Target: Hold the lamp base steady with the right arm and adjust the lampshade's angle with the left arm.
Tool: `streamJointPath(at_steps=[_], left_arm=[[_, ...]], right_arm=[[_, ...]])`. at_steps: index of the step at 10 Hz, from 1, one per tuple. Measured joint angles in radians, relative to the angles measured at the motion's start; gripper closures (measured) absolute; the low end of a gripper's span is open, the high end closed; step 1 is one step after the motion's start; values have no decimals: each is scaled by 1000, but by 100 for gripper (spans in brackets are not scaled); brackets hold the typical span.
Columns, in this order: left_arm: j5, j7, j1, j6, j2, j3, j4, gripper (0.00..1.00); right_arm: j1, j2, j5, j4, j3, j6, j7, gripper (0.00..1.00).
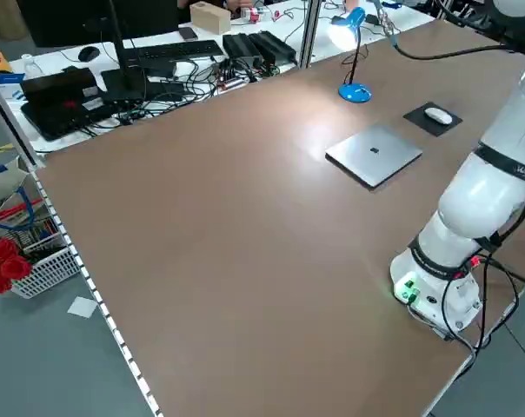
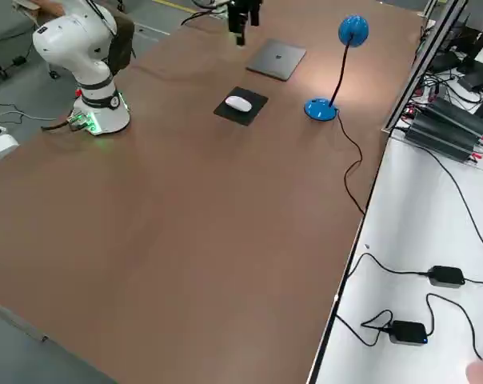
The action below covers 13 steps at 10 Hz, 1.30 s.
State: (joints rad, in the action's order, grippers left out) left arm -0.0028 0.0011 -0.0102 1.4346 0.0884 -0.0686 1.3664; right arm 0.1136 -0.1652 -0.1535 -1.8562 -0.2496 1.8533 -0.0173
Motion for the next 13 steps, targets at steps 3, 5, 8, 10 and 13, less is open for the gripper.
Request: streamJointPath(at_steps=[3, 5, 8, 10, 13], left_arm=[[-2, 89, 12, 121, 69, -79, -42, 4], [-16, 287, 0, 160, 97, -105, -47, 2], [-28, 554, 1, 164, 121, -120, -50, 1], [-64, 634, 16, 188, 146, -158, -51, 1], [-140, 778, 47, 339, 204, -253, -57, 1]], right_arm=[[-7, 195, -15, -27, -202, 411, -4, 0], [-31, 399, -6, -35, -300, 748, -3, 0], [-107, 728, 176, 2, -304, 1115, 1, 0], [-156, 875, 288, 122, -281, 1136, 3, 0], [-317, 1020, 322, 320, -143, 1135, 4, 0]])
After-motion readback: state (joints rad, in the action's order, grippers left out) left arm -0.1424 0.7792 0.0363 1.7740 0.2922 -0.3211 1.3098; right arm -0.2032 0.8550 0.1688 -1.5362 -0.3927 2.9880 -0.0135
